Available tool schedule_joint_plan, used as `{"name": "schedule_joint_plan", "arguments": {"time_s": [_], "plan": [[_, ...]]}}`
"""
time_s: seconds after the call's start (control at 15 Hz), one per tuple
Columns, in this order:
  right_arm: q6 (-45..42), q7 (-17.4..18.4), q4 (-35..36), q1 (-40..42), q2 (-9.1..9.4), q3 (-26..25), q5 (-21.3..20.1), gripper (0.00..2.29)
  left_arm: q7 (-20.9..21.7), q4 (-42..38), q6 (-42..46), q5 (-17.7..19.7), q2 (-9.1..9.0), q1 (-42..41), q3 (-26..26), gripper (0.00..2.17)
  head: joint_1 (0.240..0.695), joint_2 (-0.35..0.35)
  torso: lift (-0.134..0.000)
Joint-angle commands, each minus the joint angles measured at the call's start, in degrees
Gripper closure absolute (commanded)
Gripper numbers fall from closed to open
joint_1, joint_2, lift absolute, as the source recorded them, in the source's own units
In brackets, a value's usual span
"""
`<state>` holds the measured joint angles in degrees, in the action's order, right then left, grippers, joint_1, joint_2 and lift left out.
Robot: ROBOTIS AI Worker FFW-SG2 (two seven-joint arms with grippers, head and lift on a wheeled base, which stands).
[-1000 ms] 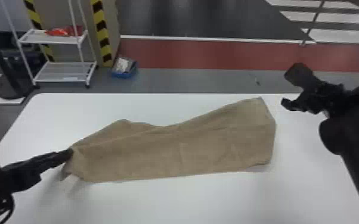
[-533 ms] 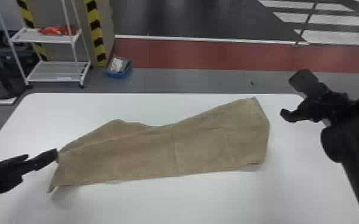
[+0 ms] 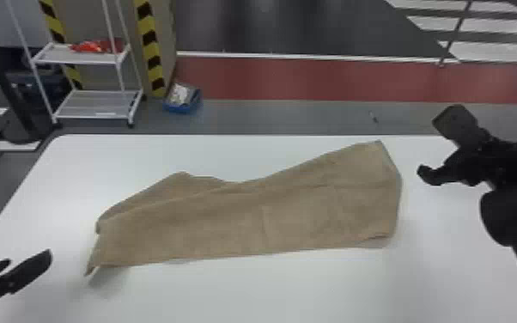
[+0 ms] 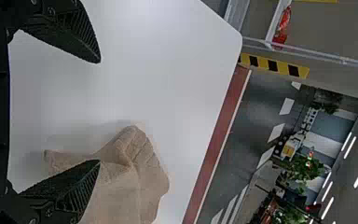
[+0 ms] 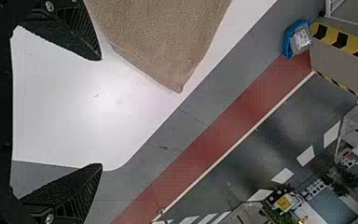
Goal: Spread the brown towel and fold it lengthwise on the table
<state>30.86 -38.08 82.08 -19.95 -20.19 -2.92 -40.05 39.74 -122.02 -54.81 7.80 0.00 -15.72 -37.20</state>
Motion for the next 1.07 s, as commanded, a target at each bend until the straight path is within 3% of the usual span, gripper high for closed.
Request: {"name": "schedule_joint_plan", "arguments": {"time_s": [0.0,0.27,0.53,1.0], "plan": [[1.4,-0.2,0.1,-0.4,0.42,0.3,0.4,0.08,1.6,-0.2,3.7,1.0,-0.15,-2.6,-0.8,0.14,0.695,-0.043,-0.124],[5.3,-1.1,2.7,-0.4,0.86,1.0,2.0,0.08,3.8,5.4,24.1,-1.6,-0.15,-5.1,1.2,0.12,0.695,-0.031,-0.124],[6.0,-1.2,3.6,-0.5,0.24,1.0,3.1,0.08,3.1,11.7,41.8,-6.0,-0.15,-7.1,4.2,0.12,0.695,-0.021,-0.124],[5.7,-1.1,3.6,-1.6,-0.64,1.3,4.9,0.07,4.6,12.7,50.1,-7.8,-0.15,-11.4,7.9,0.21,0.695,-0.06,-0.124]]}}
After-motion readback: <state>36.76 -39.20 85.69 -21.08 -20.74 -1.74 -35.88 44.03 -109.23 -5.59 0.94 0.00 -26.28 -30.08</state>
